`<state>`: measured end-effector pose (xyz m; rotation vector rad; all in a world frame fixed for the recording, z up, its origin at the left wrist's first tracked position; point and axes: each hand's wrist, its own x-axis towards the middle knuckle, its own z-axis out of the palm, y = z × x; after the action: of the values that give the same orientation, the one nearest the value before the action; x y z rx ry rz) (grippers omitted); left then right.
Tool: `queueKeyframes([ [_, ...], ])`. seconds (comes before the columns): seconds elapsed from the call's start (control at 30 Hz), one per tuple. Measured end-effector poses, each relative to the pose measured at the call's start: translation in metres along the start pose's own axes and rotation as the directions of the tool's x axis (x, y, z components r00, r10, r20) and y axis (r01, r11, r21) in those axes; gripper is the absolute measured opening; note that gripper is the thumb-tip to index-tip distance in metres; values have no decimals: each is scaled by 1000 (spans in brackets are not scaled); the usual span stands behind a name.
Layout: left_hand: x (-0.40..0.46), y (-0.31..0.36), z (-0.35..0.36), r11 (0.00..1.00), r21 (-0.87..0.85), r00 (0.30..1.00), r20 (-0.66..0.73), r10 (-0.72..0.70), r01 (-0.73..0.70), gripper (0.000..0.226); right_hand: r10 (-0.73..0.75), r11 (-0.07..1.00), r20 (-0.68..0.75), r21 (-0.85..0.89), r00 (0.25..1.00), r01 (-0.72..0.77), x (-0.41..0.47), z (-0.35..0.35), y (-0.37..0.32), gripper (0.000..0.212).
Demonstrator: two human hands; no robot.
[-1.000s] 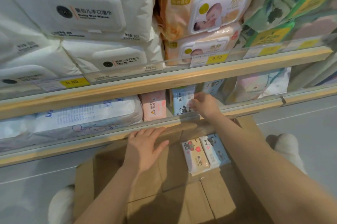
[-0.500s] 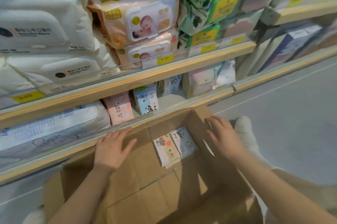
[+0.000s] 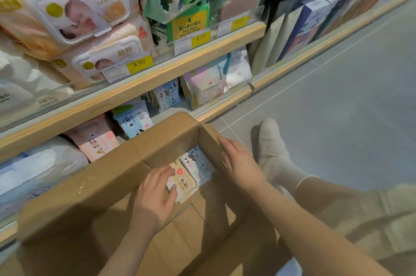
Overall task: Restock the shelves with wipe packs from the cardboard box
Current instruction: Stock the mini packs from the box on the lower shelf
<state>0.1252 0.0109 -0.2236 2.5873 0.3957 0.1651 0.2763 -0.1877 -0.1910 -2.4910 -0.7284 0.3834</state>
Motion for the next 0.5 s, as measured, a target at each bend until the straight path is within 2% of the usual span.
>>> queueKeyframes([
  [0.07,-3,0,31,1000,3,988,149,-29,28,45,-4,1000,-7,3,1000,4,0,-1,1,45],
  [0.17,-1,-17,68,956,-18,926,256,-278,292,42,-16,1000,-15,4,1000,16,-1,-1,2,44],
  [0.2,0,-23,77,924,-13,891,269,-366,383,45,-15,1000,-16,6,1000,15,-1,0,3,45],
  [0.27,4,-32,91,878,32,838,281,-467,478,52,-5,1000,-15,6,1000,5,0,1,4,45],
  [0.33,9,-35,102,867,36,825,289,-486,498,55,-7,1000,-24,12,1000,8,0,2,5,45],
  [0.5,24,-30,116,821,-87,814,228,-534,563,53,-27,1000,-26,9,999,27,2,4,8,45],
])
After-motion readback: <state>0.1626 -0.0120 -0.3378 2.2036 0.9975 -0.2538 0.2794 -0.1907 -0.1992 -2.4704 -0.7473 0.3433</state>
